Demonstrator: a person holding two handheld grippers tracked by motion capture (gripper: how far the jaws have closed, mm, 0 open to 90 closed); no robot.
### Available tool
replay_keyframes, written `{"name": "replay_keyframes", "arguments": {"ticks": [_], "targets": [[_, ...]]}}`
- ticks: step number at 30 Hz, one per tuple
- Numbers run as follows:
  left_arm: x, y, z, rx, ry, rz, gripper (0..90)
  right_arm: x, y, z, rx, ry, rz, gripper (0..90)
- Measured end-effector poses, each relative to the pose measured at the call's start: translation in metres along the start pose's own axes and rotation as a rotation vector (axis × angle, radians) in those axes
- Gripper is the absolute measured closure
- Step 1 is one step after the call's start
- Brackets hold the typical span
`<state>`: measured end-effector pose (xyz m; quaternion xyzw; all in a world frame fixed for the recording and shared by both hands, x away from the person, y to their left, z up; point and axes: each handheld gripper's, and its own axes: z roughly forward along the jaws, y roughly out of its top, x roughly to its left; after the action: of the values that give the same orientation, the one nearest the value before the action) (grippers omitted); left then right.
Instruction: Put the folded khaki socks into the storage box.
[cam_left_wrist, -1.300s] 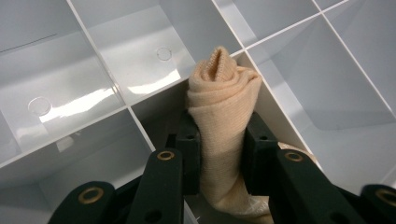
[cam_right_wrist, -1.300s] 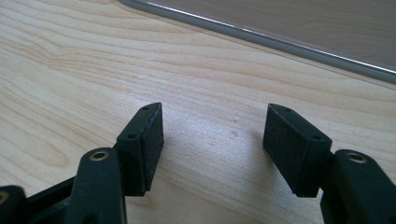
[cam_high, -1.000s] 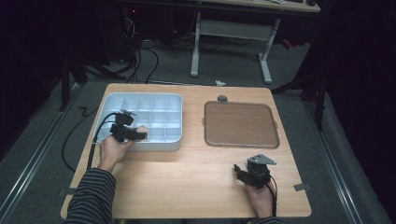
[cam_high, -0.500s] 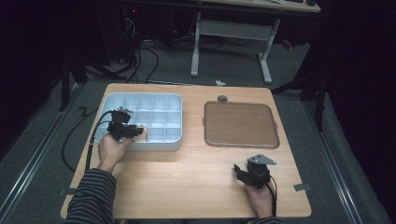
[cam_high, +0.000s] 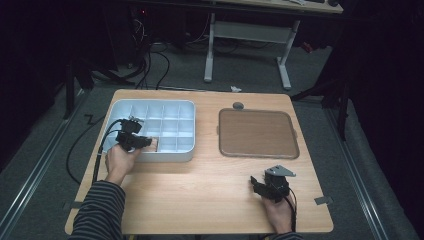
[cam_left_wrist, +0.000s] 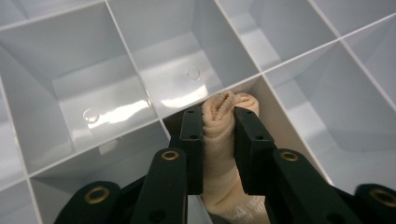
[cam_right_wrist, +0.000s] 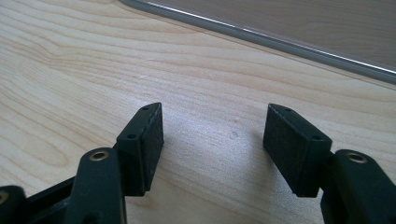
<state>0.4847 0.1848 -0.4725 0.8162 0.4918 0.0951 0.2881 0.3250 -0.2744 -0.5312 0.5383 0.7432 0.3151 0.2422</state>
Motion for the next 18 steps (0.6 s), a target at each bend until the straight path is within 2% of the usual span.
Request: {"name": "replay_keyframes", "arguments": {"ticks": [2,3,4,8,13,18], "targets": [[-0.0008,0.0008,0.0009,0.002,0.005,-0.004,75.4,0.0,0.0,0.0,0.0,0.0,0.0,38.4],[-0.0005,0.0035,0.0015,0.028,0.0,-0.004,75.4,0.0002,-0.0001,-0.0001,0.001,0.0,0.003,38.3],[-0.0005,0.0035,0.0015,0.028,0.0,-0.004,75.4,0.0002,-0.0001,-0.0001,0.001,0.0,0.003,38.3],[-0.0037,0.0097,0.007,0.082,0.022,-0.011,74.8,0.0003,-0.0001,0.0,0.001,0.001,0.003,38.3],[-0.0037,0.0092,0.0065,0.079,0.017,-0.007,73.2,0.0003,-0.0001,0.0,0.001,0.002,0.002,38.1],[-0.0091,0.0088,0.0033,0.064,0.021,0.023,62.5,0.0003,0.0,-0.0001,0.001,0.003,0.002,38.0]]}}
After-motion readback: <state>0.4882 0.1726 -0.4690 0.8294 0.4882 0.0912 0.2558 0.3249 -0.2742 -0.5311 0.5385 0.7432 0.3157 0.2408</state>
